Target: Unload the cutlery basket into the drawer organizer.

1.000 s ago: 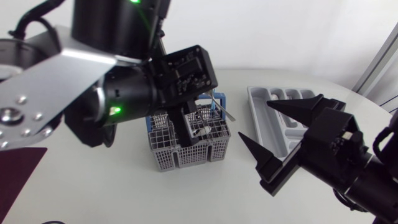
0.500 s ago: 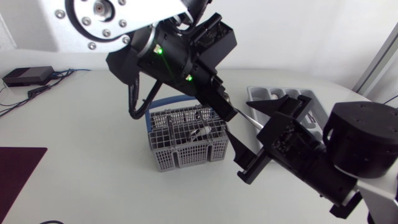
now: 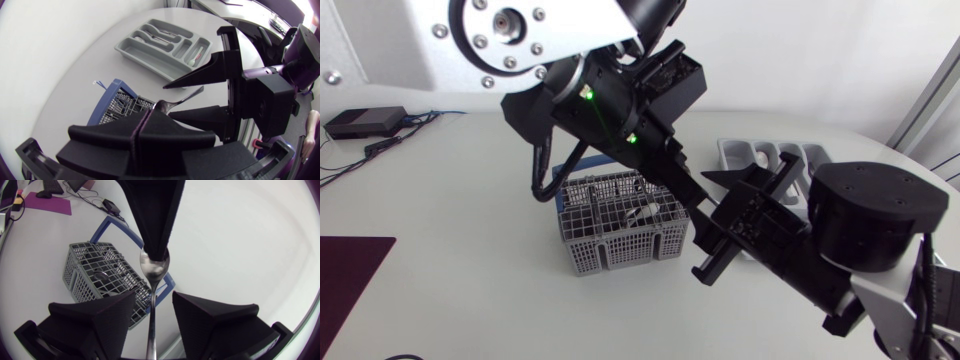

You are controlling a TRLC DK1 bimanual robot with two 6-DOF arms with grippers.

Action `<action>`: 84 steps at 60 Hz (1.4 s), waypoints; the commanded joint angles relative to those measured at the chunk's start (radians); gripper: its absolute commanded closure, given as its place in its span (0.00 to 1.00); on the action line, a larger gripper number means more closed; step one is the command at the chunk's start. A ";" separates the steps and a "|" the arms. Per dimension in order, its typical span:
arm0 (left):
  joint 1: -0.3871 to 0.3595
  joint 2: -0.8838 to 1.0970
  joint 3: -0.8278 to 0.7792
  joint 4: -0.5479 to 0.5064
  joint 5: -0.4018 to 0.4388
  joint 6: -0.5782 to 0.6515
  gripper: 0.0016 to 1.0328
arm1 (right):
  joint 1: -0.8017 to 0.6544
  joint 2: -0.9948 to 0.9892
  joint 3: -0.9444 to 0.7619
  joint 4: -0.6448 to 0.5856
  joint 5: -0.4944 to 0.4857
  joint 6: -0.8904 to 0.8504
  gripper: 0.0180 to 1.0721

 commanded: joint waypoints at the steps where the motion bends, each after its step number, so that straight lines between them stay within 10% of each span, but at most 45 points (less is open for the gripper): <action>1: -0.007 0.016 0.026 -0.007 0.011 -0.019 0.87 | -0.010 0.012 0.002 0.015 0.010 -0.025 0.66; 65: -0.022 0.010 -0.046 0.006 -0.019 -0.014 0.83 | 0.055 0.012 0.004 0.007 0.062 -0.061 0.94; 84: 0.017 -0.047 -0.034 0.062 -0.041 -0.019 0.21 | 0.056 -0.065 -0.035 -0.056 0.001 -0.067 0.94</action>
